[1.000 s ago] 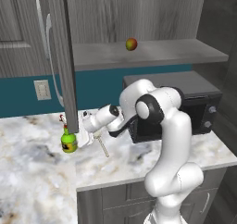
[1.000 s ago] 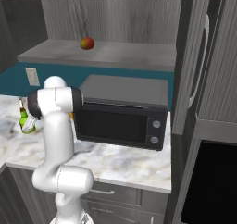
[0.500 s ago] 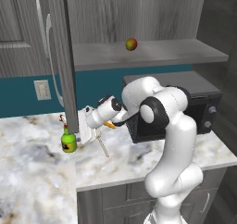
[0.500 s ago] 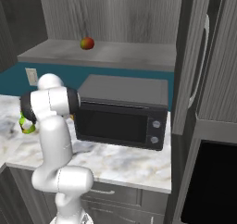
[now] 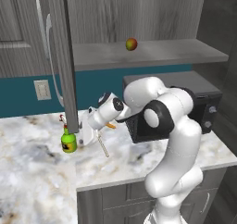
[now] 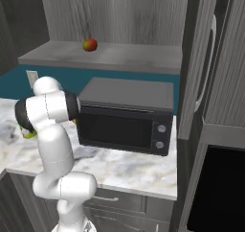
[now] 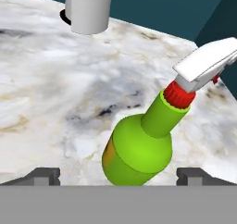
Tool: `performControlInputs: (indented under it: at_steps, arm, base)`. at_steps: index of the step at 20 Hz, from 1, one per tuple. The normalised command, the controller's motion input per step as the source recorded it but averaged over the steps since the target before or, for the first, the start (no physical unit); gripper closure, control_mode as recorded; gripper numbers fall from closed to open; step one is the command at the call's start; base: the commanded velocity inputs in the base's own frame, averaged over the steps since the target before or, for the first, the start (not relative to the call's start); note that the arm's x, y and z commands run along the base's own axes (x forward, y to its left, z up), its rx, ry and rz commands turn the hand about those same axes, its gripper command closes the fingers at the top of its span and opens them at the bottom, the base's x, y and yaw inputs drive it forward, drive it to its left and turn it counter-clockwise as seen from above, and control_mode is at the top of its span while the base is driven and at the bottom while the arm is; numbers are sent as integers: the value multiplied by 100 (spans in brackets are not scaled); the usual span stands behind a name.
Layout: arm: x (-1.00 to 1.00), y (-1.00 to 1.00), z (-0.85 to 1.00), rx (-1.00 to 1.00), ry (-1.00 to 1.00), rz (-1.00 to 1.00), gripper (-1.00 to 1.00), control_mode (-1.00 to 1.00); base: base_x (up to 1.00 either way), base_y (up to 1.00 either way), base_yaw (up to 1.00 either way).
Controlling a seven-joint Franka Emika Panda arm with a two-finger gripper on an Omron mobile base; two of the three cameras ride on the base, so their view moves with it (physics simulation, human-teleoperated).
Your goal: Pick the spray and dish brush from the cabinet and place them on the counter.
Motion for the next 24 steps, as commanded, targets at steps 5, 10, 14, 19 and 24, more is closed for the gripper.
performControlInputs:
  at_steps: [5, 10, 14, 19, 24]
  arm:
    - [-32, -24, 10, -2, 4, -7, -100, -100]
    - [-33, -22, 28, -1, 4, -6, -100, -100]
    - [-30, -24, 46, 0, 8, -8, -100, -100]
    - [-29, -38, 32, 0, 3, -18, -100, -100]
    - [-21, -49, 31, 1, 4, -23, -100, -100]
  base:
    - [0, 0, 0]
    - [0, 0, 0]
    - [0, 0, 0]
    - [0, 0, 0]
    - [0, 0, 0]
